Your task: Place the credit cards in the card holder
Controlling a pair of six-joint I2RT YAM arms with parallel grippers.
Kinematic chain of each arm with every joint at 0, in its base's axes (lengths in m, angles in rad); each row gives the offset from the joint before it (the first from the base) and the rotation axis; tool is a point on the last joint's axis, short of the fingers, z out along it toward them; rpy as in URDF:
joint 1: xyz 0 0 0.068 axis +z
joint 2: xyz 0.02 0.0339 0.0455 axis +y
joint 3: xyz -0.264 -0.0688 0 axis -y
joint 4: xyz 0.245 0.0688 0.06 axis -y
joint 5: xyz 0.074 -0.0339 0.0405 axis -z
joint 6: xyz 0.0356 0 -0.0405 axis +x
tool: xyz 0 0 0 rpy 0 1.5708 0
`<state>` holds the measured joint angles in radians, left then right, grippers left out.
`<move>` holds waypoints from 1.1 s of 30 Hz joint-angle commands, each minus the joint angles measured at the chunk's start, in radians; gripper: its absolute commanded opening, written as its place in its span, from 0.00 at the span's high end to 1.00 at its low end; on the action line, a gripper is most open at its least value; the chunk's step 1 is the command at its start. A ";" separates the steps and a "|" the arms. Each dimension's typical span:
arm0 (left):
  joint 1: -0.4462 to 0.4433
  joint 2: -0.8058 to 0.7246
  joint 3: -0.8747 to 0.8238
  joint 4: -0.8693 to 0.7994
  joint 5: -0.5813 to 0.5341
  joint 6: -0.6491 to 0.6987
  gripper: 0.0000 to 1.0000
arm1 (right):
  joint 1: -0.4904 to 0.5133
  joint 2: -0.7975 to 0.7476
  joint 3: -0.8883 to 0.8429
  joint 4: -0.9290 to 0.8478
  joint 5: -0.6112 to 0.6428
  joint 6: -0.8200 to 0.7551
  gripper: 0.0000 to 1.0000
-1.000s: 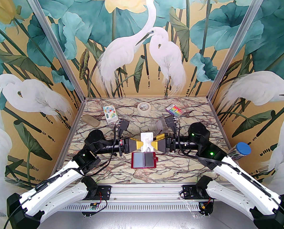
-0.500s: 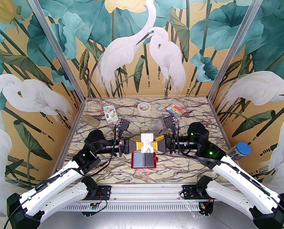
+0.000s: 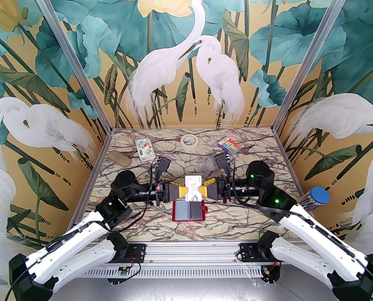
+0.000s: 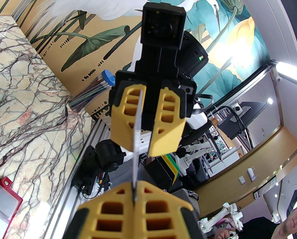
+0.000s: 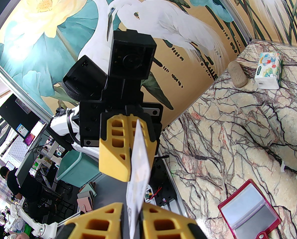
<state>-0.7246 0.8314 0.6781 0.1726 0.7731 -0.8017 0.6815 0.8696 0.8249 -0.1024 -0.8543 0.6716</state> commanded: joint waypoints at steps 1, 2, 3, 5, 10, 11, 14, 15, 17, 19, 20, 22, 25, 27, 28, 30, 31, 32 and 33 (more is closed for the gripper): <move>0.001 0.009 0.012 0.021 0.005 -0.016 1.00 | 0.007 0.002 0.001 0.010 -0.020 -0.014 0.84; 0.002 0.011 0.012 0.025 0.007 -0.016 1.00 | 0.008 0.004 0.002 0.010 -0.020 -0.014 0.84; 0.001 0.013 0.012 0.029 0.007 -0.019 1.00 | 0.007 0.004 0.001 0.012 -0.022 -0.012 0.85; 0.002 0.015 0.009 0.038 0.009 -0.024 1.00 | 0.007 0.007 0.003 0.014 -0.022 -0.010 0.86; 0.002 0.017 0.002 0.044 0.004 -0.024 1.00 | 0.008 0.008 0.002 0.031 -0.021 0.002 0.89; 0.002 0.018 0.002 0.048 0.004 -0.026 1.00 | 0.007 0.009 0.002 0.032 -0.020 0.003 0.90; 0.002 0.015 -0.003 0.053 0.005 -0.030 1.00 | 0.007 0.010 0.003 0.033 -0.021 0.003 0.92; 0.002 0.015 -0.005 0.055 0.005 -0.031 1.00 | 0.008 0.011 0.003 0.032 -0.020 0.003 0.93; 0.002 0.014 -0.008 0.056 0.005 -0.031 1.00 | 0.007 0.008 0.003 0.032 -0.018 0.005 0.92; 0.002 0.012 -0.009 0.056 0.004 -0.030 1.00 | 0.007 0.008 0.001 0.030 -0.017 0.005 0.91; 0.002 0.012 -0.011 0.057 0.005 -0.031 1.00 | 0.007 0.008 0.001 0.032 -0.018 0.007 0.90; 0.002 0.012 -0.011 0.057 0.002 -0.031 1.00 | 0.007 0.005 0.001 0.038 -0.018 0.011 0.88; 0.002 0.013 -0.009 0.054 0.002 -0.034 1.00 | 0.007 0.006 0.008 0.042 -0.020 0.014 0.88; 0.002 0.011 -0.010 0.053 0.001 -0.033 1.00 | 0.007 0.004 0.011 0.035 -0.019 0.011 0.87; 0.001 0.009 -0.011 0.054 0.001 -0.031 1.00 | 0.007 0.005 0.014 0.033 -0.019 0.010 0.87; 0.002 0.009 -0.014 0.054 -0.001 -0.034 1.00 | 0.008 0.004 0.015 0.033 -0.018 0.011 0.87; 0.002 0.008 -0.015 0.054 -0.001 -0.034 1.00 | 0.007 0.004 0.013 0.036 -0.018 0.013 0.87; 0.002 0.008 -0.016 0.054 0.000 -0.034 1.00 | 0.007 0.004 0.014 0.040 -0.019 0.015 0.87; 0.002 0.007 -0.017 0.054 -0.001 -0.034 1.00 | 0.007 0.005 0.013 0.043 -0.020 0.017 0.87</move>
<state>-0.7246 0.8444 0.6773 0.2024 0.7734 -0.8276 0.6815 0.8780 0.8249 -0.0952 -0.8577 0.6800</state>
